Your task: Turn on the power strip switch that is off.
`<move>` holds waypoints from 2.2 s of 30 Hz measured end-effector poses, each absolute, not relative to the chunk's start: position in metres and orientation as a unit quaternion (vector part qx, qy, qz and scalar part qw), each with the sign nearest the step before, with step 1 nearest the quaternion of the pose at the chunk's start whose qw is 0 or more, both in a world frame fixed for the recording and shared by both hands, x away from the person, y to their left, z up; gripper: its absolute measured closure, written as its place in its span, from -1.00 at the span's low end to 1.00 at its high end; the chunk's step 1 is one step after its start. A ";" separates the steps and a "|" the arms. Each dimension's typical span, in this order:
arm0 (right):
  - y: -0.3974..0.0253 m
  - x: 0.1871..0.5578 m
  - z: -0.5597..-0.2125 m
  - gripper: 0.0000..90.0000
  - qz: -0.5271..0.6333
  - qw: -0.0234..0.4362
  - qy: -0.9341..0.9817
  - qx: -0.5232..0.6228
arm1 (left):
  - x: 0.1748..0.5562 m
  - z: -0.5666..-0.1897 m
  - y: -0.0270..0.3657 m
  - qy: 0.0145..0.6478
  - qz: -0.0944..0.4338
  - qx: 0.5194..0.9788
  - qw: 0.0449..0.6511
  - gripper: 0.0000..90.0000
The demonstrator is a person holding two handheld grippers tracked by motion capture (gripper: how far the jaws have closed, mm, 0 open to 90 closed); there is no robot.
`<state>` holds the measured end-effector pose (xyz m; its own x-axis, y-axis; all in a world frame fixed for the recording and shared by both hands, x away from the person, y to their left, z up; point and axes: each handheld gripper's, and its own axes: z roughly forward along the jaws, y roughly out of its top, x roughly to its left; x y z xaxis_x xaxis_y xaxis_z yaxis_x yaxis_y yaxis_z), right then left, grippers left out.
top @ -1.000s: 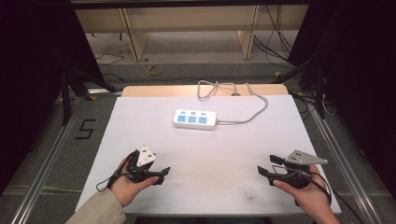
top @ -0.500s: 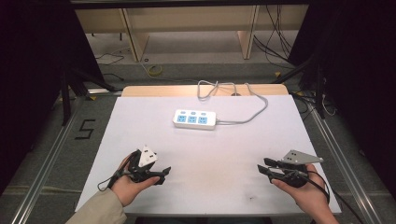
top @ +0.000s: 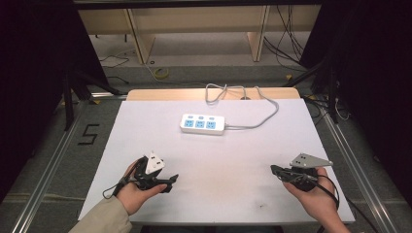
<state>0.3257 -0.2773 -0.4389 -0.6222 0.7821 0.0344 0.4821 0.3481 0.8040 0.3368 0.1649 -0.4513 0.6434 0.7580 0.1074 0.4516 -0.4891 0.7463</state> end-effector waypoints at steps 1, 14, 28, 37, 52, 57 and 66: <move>-0.277 0.326 -0.438 1.00 0.413 0.181 0.801 0.395 | 0.337 -0.451 0.165 0.362 0.217 0.835 0.352 -0.41; -0.262 0.339 -0.436 1.00 0.418 0.176 0.805 0.383 | 0.338 -0.451 0.164 0.361 0.218 0.835 0.354 -0.41; -0.243 0.359 -0.437 1.00 0.410 0.183 0.810 0.378 | 0.338 -0.451 0.163 0.361 0.212 0.834 0.359 -0.41; -0.239 0.365 -0.436 1.00 0.412 0.186 0.807 0.379 | 0.338 -0.451 0.162 0.361 0.212 0.833 0.362 -0.41; -0.229 0.377 -0.437 1.00 0.407 0.190 0.809 0.379 | 0.338 -0.451 0.160 0.358 0.210 0.835 0.361 -0.40; -0.225 0.381 -0.436 1.00 0.409 0.191 0.809 0.377 | 0.338 -0.450 0.161 0.357 0.212 0.836 0.360 -0.40; -0.217 0.387 -0.435 1.00 0.410 0.192 0.808 0.377 | 0.338 -0.450 0.160 0.359 0.213 0.833 0.363 -0.40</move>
